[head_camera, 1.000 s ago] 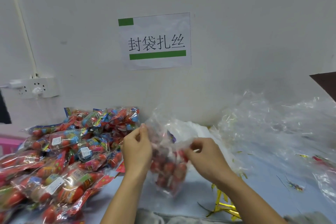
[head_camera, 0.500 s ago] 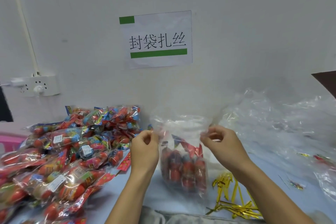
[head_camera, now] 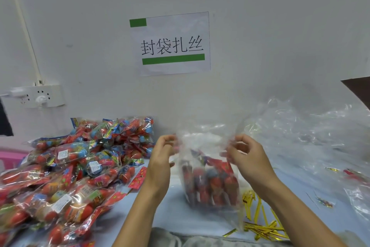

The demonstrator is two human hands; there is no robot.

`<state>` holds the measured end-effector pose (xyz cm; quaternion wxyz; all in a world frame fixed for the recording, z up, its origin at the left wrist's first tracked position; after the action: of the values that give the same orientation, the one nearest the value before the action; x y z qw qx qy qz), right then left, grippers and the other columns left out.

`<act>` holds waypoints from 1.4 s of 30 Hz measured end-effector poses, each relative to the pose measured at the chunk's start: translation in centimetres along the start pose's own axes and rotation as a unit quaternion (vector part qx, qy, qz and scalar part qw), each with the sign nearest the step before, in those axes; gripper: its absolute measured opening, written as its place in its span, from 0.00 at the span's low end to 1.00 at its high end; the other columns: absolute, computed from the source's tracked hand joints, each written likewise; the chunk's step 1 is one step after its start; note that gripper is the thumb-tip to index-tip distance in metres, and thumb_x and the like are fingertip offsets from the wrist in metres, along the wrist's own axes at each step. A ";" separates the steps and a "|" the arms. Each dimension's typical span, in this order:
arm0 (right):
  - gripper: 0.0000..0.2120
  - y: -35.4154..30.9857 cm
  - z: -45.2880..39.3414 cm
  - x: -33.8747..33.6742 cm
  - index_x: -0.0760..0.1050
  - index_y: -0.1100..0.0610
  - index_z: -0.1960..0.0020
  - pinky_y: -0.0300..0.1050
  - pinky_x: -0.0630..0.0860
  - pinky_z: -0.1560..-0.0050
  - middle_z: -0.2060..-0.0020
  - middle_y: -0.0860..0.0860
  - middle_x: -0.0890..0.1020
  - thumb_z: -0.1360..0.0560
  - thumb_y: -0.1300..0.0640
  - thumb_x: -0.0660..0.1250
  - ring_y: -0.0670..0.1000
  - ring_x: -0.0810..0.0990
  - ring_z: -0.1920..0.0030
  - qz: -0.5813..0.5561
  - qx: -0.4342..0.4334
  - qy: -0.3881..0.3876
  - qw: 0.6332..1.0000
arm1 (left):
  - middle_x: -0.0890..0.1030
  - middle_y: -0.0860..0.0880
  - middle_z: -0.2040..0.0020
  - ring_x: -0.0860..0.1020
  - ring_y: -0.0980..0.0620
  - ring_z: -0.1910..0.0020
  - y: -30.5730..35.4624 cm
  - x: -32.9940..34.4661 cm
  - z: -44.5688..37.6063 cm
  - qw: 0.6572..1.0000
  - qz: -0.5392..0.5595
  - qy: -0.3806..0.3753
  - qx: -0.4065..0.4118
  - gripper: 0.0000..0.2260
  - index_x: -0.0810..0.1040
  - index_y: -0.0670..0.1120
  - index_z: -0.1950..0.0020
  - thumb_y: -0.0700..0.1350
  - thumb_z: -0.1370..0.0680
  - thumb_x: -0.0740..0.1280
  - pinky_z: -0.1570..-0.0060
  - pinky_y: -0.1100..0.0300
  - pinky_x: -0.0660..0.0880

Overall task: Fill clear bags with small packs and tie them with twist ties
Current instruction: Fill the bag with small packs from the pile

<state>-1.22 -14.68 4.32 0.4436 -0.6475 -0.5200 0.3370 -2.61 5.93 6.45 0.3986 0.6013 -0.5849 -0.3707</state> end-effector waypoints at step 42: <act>0.28 0.8 1.0 -1.6 0.75 0.42 0.37 0.49 0.83 0.46 0.43 0.47 0.83 0.30 0.62 0.79 0.50 0.87 0.50 0.183 0.084 -0.262 0.944 | 0.84 0.54 0.45 0.82 0.55 0.45 -5.3 0.9 -0.1 0.961 -0.117 -0.241 -0.068 0.28 0.76 0.52 0.35 0.42 0.33 0.80 0.46 0.64 0.77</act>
<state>-2.22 -16.09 3.11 0.2748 -0.5809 -0.4603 0.6125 -0.30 5.01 1.64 0.2395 0.5295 -0.5628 -0.5878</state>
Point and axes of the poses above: each hand's wrist, its own z-axis away from the middle knuckle, its own x-axis out of the palm, y = z × x, the point moved 3 cm from there along -z, towards the middle knuckle
